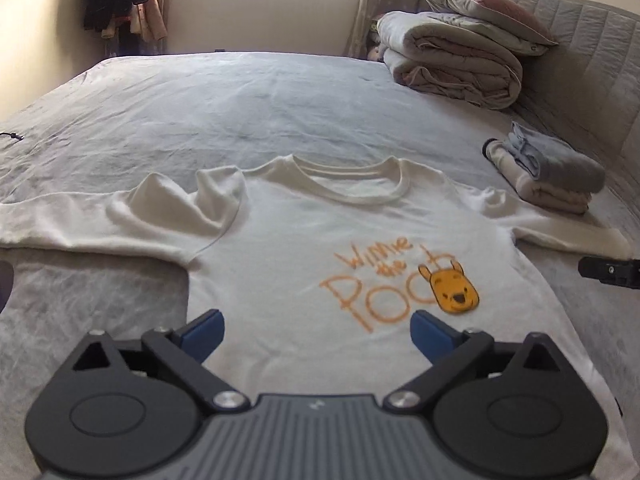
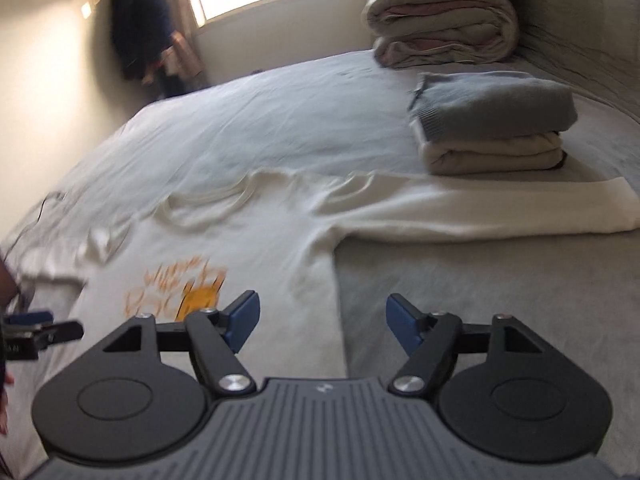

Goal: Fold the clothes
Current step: 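Grasp the cream sleeve cuff with the right gripper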

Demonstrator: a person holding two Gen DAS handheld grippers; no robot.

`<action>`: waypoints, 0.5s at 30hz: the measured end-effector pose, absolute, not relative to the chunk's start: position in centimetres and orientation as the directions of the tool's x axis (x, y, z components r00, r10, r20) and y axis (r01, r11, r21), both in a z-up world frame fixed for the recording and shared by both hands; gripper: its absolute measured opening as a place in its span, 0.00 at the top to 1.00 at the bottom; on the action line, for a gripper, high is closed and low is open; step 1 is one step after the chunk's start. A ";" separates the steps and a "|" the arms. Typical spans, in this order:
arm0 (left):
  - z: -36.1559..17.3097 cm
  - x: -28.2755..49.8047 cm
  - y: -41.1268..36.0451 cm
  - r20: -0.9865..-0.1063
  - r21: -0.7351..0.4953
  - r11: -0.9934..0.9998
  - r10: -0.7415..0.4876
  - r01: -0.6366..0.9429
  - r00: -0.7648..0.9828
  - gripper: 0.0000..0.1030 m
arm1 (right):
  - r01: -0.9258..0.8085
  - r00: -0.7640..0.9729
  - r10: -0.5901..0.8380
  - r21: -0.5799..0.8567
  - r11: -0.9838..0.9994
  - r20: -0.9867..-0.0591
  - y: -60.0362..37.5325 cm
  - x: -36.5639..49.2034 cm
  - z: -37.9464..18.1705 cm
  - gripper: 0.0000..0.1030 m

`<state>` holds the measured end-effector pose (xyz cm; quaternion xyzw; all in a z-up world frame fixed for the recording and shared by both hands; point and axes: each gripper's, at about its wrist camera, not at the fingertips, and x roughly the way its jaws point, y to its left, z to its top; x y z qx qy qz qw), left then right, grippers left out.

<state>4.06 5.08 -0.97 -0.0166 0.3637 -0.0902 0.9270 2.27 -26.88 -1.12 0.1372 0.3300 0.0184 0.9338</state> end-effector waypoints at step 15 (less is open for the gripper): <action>-3.9 10.7 6.9 -0.701 -0.144 0.988 -0.067 -0.049 0.710 0.01 | 0.501 0.764 -0.128 0.457 0.735 -0.632 -39.8 8.0 -6.1 0.35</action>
